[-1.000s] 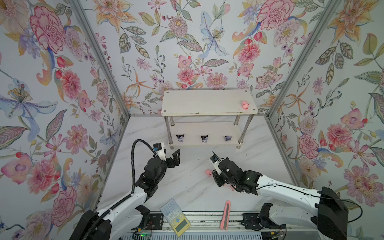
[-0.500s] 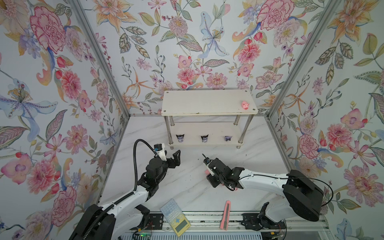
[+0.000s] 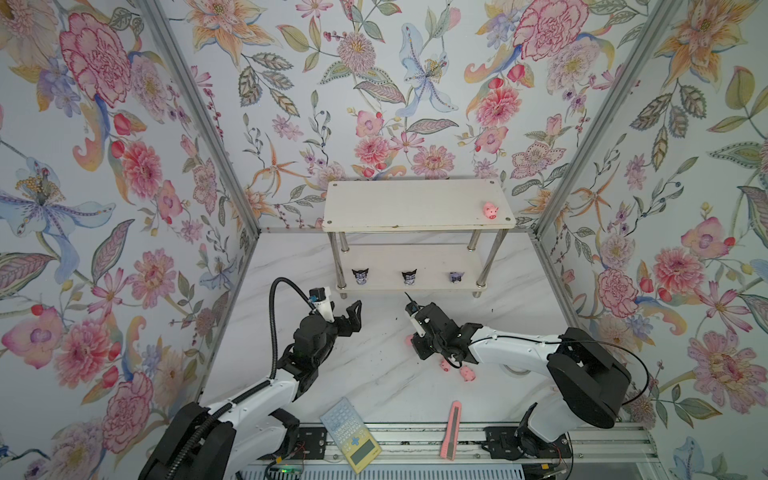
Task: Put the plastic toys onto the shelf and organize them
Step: 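Move the open right gripper back down to the pigs on the table, then close the right gripper on a second pink pig and lift it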
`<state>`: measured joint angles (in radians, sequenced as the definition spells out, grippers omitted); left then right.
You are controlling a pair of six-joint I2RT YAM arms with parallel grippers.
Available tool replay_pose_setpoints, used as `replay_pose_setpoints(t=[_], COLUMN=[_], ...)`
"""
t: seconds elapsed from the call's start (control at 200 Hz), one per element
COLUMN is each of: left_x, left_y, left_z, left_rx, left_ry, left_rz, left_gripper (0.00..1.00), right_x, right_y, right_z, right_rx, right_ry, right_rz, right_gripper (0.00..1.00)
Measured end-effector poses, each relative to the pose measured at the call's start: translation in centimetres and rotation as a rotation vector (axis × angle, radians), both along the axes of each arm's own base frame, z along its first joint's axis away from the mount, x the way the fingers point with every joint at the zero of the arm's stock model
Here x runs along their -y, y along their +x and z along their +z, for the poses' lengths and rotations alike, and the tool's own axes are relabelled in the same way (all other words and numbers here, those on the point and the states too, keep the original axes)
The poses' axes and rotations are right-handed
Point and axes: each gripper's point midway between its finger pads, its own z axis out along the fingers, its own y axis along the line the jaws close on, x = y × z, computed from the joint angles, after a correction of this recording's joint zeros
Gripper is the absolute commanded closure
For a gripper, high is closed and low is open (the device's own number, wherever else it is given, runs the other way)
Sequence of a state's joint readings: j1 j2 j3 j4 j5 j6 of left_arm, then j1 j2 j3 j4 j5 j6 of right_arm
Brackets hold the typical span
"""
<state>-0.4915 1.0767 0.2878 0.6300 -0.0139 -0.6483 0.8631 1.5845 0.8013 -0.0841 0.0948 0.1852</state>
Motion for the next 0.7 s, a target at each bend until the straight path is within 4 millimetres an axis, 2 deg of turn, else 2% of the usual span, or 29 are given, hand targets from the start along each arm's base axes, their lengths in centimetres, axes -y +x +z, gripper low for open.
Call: replay_pose_setpoints(t=[0.19,0.34,0.535,0.701], left_x=[0.0,0.1,0.2,0.3], left_y=[0.1,0.1,0.2,0.3], left_z=[-0.4,-0.4,0.1,0.2], left_rx=[-0.009,-0.010,0.010,0.014], left_ry=[0.005,0.005,-0.013,-0.019], left_rz=[0.000,-0.002,-0.003,-0.006], left_gripper=[0.06,0.06,0.06,0.06], right_x=[-0.4,-0.6,0.6,1.5], right_y=[0.0,-0.5,-1.5,-3.1], right_z=[0.6,1.0,1.7,0.4], right_rx=[-0.039,-0.112,-0.250,-0.348], right_ry=[0.031,0.071,0.168,0.186], right_rz=[-0.017,-0.054,-0.178,-0.251], right_gripper=[1.00,1.00,1.00,1.00])
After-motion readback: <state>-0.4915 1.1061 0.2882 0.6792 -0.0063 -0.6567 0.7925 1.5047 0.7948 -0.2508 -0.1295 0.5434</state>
